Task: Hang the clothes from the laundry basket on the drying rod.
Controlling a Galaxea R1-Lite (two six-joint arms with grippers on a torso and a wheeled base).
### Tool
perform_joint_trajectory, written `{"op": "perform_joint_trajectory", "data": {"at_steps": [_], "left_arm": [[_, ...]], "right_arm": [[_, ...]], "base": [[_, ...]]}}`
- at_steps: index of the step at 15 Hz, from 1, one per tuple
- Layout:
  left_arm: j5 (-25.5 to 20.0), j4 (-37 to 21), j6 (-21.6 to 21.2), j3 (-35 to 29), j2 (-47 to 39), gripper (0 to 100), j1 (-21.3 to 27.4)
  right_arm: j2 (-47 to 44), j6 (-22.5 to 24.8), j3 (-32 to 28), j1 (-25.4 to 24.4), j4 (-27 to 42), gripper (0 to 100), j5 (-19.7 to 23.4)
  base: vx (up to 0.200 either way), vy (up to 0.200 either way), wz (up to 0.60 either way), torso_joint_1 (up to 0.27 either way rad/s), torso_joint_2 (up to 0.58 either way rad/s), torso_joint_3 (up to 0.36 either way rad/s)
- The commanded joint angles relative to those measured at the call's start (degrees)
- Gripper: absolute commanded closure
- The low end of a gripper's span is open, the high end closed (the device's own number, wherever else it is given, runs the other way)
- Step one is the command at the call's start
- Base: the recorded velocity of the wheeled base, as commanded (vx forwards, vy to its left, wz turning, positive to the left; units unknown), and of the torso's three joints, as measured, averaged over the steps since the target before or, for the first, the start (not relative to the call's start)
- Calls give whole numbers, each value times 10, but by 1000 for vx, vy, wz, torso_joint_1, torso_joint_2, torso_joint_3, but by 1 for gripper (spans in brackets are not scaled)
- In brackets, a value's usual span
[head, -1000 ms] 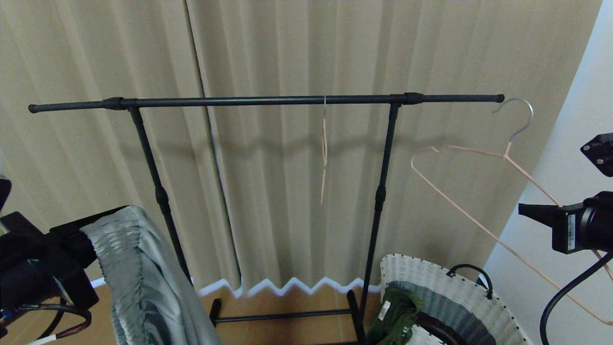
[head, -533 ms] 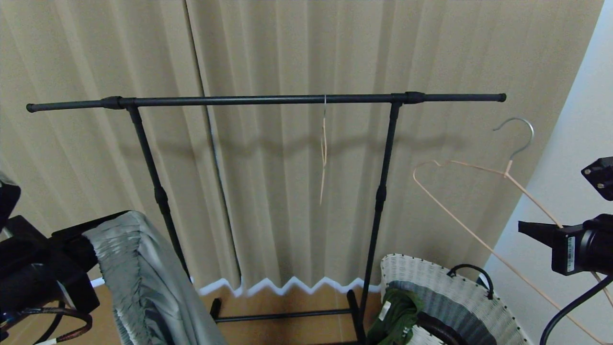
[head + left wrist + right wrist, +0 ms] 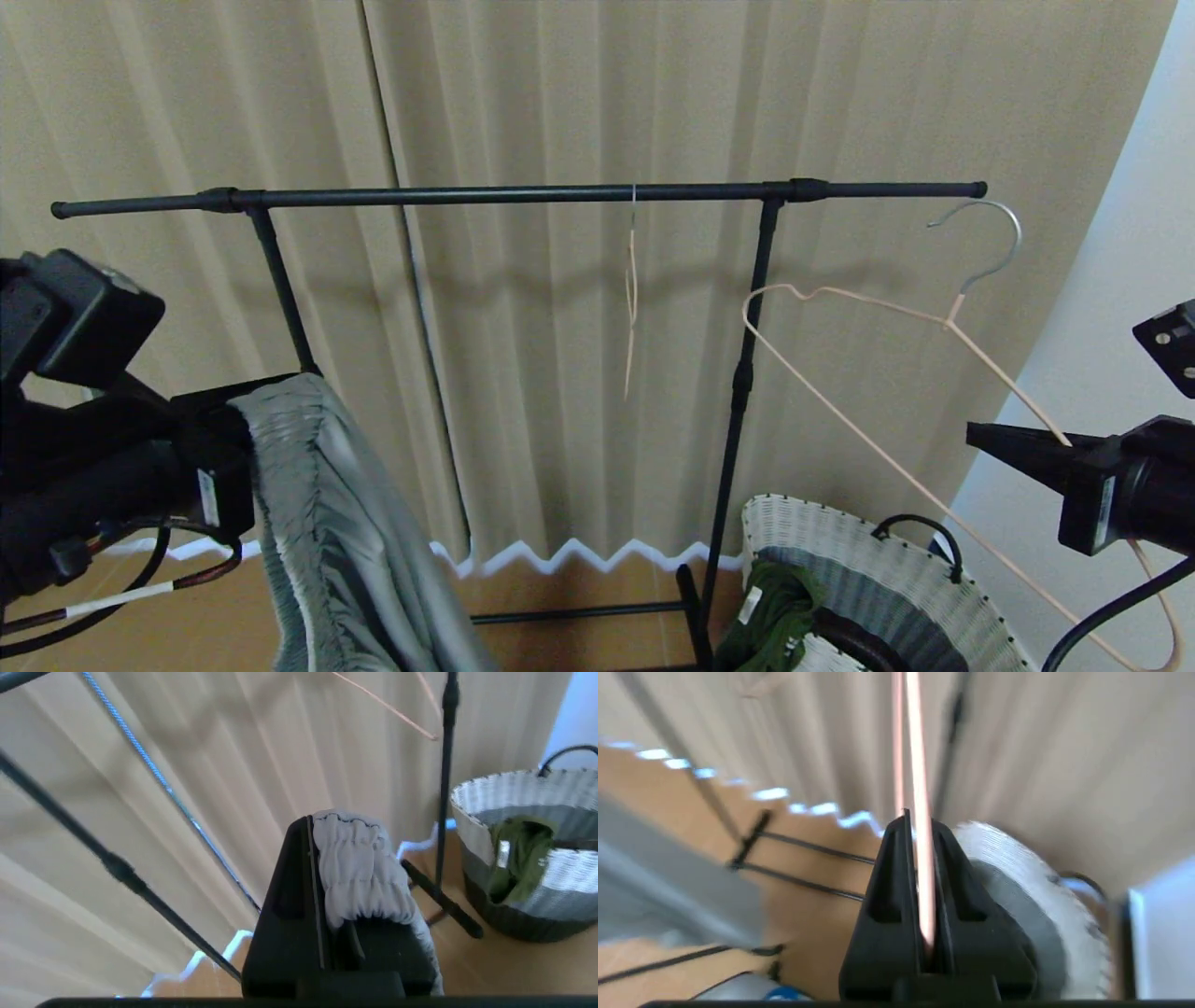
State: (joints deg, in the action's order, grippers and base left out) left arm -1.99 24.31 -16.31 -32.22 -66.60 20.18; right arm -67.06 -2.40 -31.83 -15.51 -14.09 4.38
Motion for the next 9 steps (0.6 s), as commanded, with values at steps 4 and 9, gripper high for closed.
{"op": "perform_joint_trajectory", "data": {"at_steps": [4, 9], "left_arm": [[102, -25, 43, -137, -130, 100, 115], [264, -24, 132, -279, -285, 100, 152]], "right_arm": [[2, -73, -21, -89, -1, 100, 1], [8, -110, -17, -165, -34, 100, 48]], "base": [[0, 0, 0, 0, 0, 0], [0, 0, 0, 0, 0, 0]]}}
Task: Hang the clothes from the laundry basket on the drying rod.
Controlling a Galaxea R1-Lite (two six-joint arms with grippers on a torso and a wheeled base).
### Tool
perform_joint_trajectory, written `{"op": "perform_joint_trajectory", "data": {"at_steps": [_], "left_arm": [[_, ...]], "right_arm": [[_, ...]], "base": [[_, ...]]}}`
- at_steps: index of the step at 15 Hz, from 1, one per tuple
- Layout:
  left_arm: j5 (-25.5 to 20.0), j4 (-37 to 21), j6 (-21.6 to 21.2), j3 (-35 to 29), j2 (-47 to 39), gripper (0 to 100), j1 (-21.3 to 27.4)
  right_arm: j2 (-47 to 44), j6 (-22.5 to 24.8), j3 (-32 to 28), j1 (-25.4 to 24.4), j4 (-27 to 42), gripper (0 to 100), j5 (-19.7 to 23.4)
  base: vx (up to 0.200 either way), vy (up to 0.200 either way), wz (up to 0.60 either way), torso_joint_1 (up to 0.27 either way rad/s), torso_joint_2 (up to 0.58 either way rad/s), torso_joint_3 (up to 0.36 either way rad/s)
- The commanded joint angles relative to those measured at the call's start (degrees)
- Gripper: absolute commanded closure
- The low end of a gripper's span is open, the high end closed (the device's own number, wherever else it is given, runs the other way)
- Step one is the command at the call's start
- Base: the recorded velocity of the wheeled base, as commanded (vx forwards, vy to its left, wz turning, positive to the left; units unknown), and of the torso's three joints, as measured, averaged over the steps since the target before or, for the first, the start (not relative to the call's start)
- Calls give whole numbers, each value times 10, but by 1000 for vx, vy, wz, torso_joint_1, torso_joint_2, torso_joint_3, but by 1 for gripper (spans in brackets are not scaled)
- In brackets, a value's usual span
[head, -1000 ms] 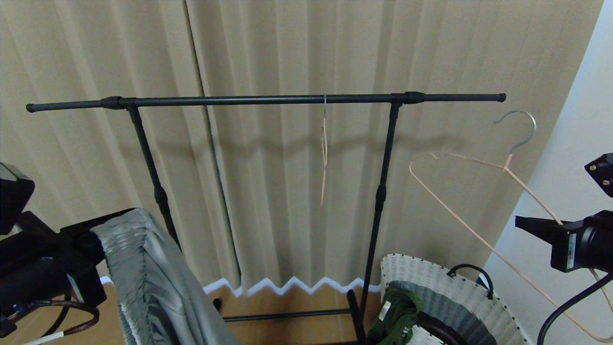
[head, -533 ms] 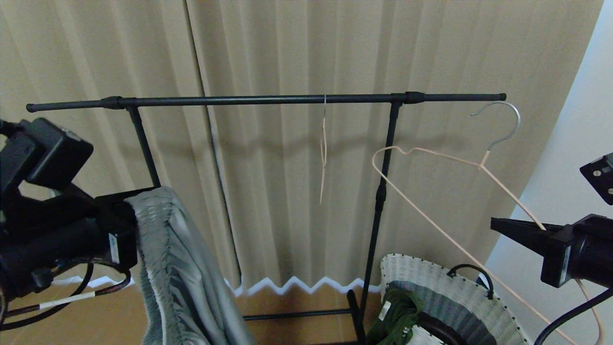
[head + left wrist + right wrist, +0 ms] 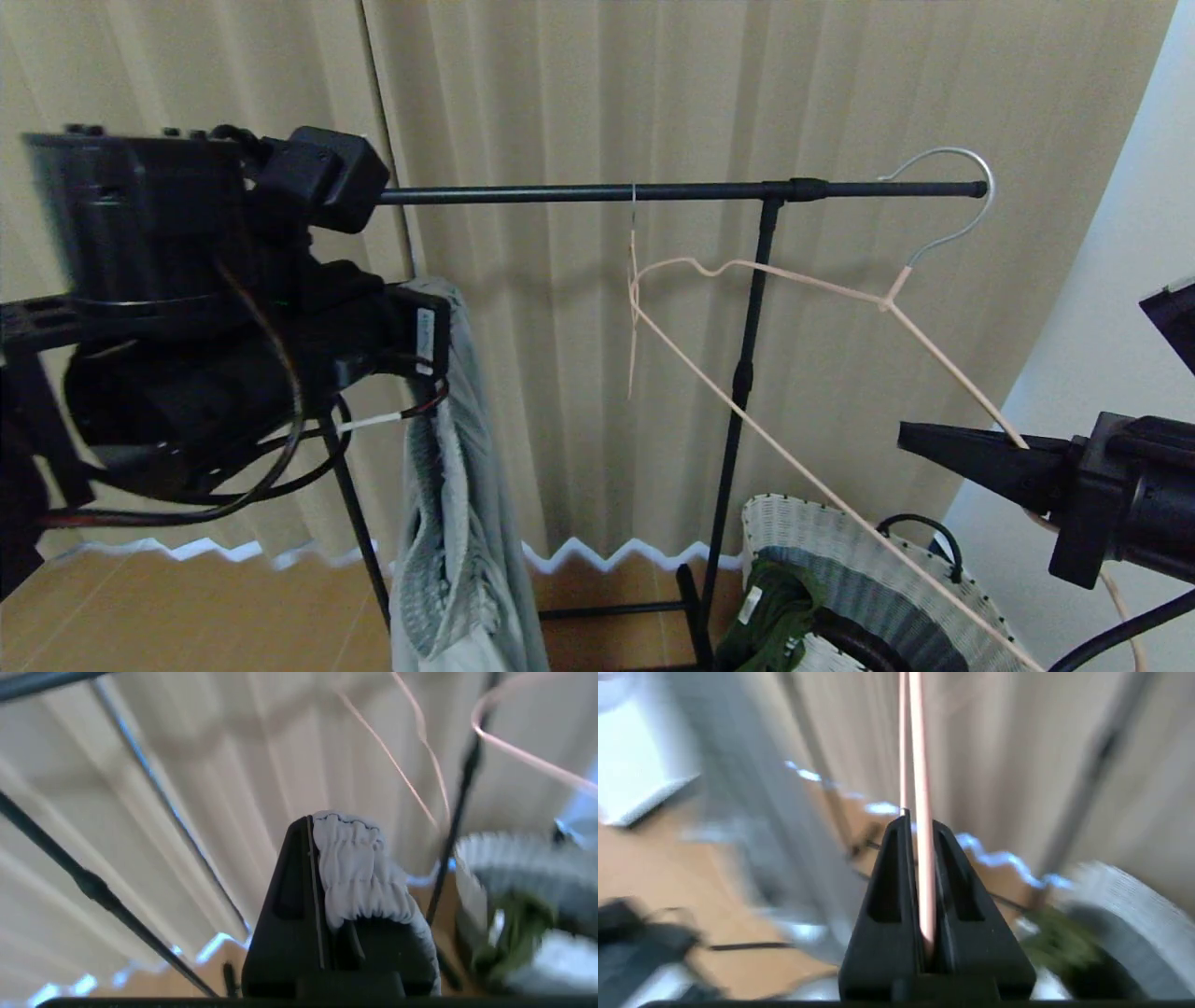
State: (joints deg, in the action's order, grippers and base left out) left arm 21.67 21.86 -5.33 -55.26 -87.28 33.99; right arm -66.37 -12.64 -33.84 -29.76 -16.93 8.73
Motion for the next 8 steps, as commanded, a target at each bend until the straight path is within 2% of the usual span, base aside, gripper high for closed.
{"op": "perform_joint_trajectory", "data": {"at_steps": [1, 2, 3, 8], "left_arm": [[38, 0, 29, -56, -86, 100, 15], [79, 2, 39, -78, -111, 100, 15], [94, 4, 41, -92, -121, 100, 13], [101, 4, 43, -114, -131, 100, 6]], "right_arm": [[1, -14, 4, -32, -10, 100, 5], [2, -31, 4, -65, -16, 100, 6], [3, -32, 5, -86, -16, 100, 6], [16, -31, 29, -145, -13, 100, 7]], "base": [[0, 0, 0, 0, 0, 0], [0, 0, 0, 0, 0, 0], [0, 0, 0, 0, 0, 0], [0, 0, 0, 0, 0, 0]]}}
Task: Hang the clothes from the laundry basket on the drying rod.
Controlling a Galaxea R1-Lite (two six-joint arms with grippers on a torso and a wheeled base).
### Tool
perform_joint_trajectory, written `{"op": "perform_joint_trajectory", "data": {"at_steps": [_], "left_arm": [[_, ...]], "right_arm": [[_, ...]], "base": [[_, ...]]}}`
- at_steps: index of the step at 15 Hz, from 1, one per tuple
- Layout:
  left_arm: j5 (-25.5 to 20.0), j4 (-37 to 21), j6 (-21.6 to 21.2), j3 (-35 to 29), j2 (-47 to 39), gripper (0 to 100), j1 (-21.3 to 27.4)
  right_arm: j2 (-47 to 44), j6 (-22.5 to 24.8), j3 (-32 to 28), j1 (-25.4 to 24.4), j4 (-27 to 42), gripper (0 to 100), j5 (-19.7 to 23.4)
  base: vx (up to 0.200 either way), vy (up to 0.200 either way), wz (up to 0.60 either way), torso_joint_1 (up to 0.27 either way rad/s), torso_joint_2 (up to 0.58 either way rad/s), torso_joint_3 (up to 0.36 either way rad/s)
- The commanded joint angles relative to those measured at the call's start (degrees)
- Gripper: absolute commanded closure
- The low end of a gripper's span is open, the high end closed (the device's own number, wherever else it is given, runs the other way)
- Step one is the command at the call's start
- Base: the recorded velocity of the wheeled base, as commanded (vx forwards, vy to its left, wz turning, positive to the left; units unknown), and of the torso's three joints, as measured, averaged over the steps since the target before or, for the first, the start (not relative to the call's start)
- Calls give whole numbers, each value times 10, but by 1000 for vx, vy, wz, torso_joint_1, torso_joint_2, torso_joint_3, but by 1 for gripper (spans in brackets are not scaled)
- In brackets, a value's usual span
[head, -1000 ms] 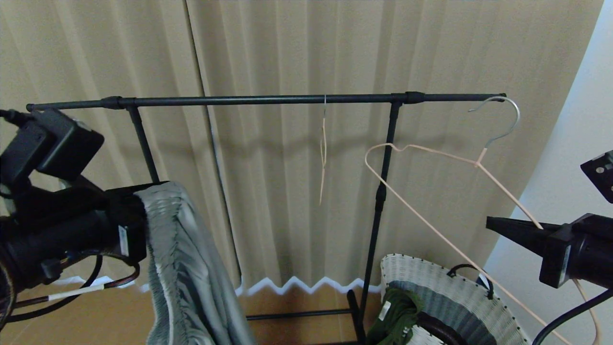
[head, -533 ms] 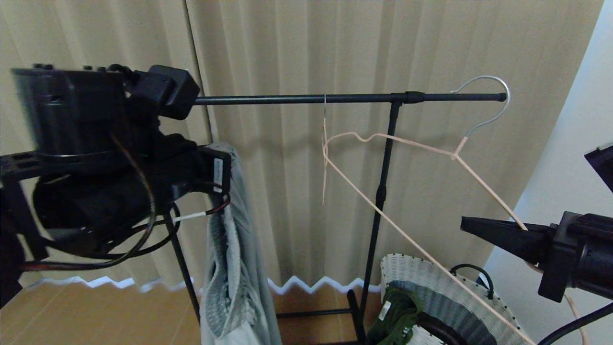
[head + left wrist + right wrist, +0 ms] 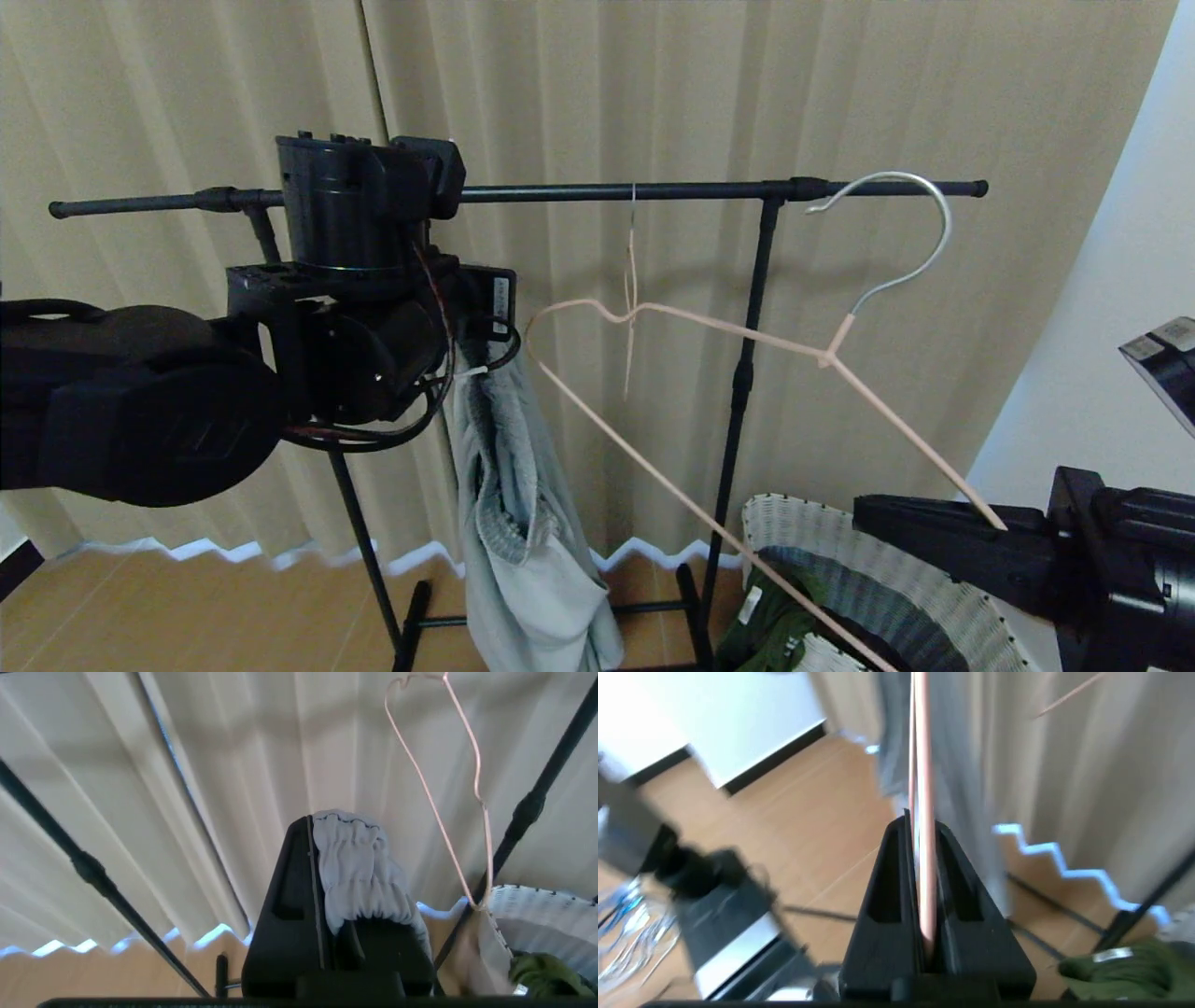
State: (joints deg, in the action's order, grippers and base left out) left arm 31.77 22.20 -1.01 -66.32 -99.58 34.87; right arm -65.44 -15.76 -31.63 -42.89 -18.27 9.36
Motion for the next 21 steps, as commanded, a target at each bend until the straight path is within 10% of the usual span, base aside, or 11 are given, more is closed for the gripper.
{"op": "perform_joint_trajectory", "data": {"at_steps": [1, 21], "left_arm": [[2, 0, -2, -15, -14, 100, -9], [50, -39, -51, -47, -22, 100, -9]], "right_arm": [[8, 0, 10, -24, 2, 100, 0], [-219, -21, -157, -16, -3, 100, -100]], "base": [[0, 0, 0, 0, 0, 0], [0, 0, 0, 0, 0, 0]]}}
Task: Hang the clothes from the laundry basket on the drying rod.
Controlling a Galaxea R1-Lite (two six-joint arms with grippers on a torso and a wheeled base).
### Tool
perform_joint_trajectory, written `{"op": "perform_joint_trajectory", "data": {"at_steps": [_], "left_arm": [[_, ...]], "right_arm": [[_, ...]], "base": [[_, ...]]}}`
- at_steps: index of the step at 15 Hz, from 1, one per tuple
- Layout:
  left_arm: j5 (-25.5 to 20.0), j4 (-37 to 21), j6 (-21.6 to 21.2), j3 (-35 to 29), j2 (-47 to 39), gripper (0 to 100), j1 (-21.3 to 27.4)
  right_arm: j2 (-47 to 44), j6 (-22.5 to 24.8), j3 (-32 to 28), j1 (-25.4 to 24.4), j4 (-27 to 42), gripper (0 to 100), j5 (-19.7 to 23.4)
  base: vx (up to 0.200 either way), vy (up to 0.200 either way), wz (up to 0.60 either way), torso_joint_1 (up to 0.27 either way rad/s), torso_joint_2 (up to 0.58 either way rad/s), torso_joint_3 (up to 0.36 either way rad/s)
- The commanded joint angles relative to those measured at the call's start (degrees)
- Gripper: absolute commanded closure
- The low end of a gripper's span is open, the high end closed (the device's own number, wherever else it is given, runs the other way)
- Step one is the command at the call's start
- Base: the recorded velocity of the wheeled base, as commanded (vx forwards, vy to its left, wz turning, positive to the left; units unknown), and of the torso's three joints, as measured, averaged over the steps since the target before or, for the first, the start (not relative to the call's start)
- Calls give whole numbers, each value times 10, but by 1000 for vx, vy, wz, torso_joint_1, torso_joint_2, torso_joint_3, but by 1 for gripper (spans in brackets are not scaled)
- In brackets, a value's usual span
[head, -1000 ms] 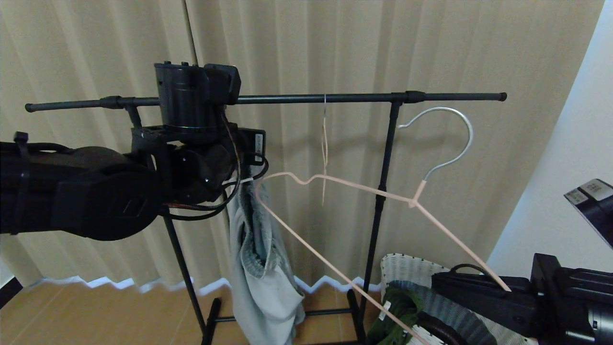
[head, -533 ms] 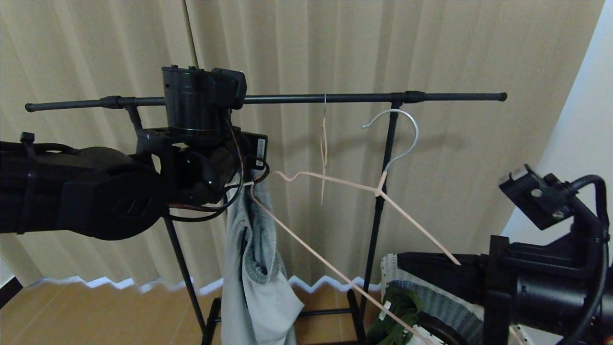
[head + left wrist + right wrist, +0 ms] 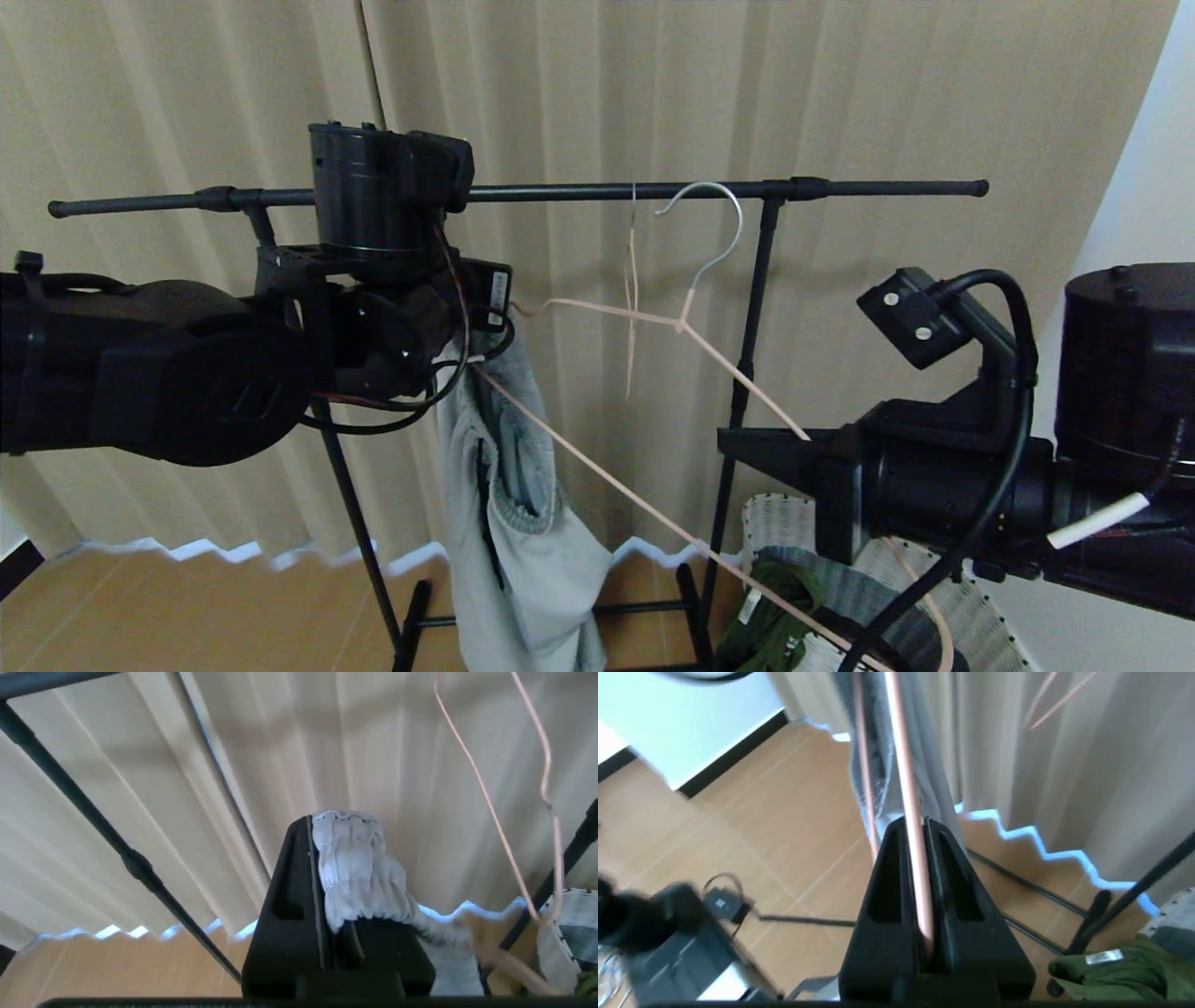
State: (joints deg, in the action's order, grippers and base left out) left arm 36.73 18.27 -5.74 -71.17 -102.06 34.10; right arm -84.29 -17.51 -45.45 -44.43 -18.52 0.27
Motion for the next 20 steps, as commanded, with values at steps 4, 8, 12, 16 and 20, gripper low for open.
{"op": "perform_joint_trajectory", "data": {"at_steps": [4, 8, 12, 16, 20], "left_arm": [[8, 0, -28, 2, 9, 100, -5], [8, -10, -26, 4, 22, 100, -5], [8, -17, -24, 8, 43, 100, 7], [7, -17, -16, 10, 62, 100, 51], [-57, -17, -21, 15, 69, 100, 84]], "right_arm": [[-93, -31, -69, -1, -1, 100, -48], [-142, -54, -115, -1, -1, 100, -52], [-188, -63, -161, -11, -1, 100, -53], [-206, -63, -182, -18, -2, 100, -53], [-206, -61, -178, -36, -13, 100, -55]], "base": [[0, 0, 0, 0, 0, 0], [0, 0, 0, 0, 0, 0], [0, 0, 0, 0, 0, 0], [0, 0, 0, 0, 0, 0], [0, 0, 0, 0, 0, 0]]}}
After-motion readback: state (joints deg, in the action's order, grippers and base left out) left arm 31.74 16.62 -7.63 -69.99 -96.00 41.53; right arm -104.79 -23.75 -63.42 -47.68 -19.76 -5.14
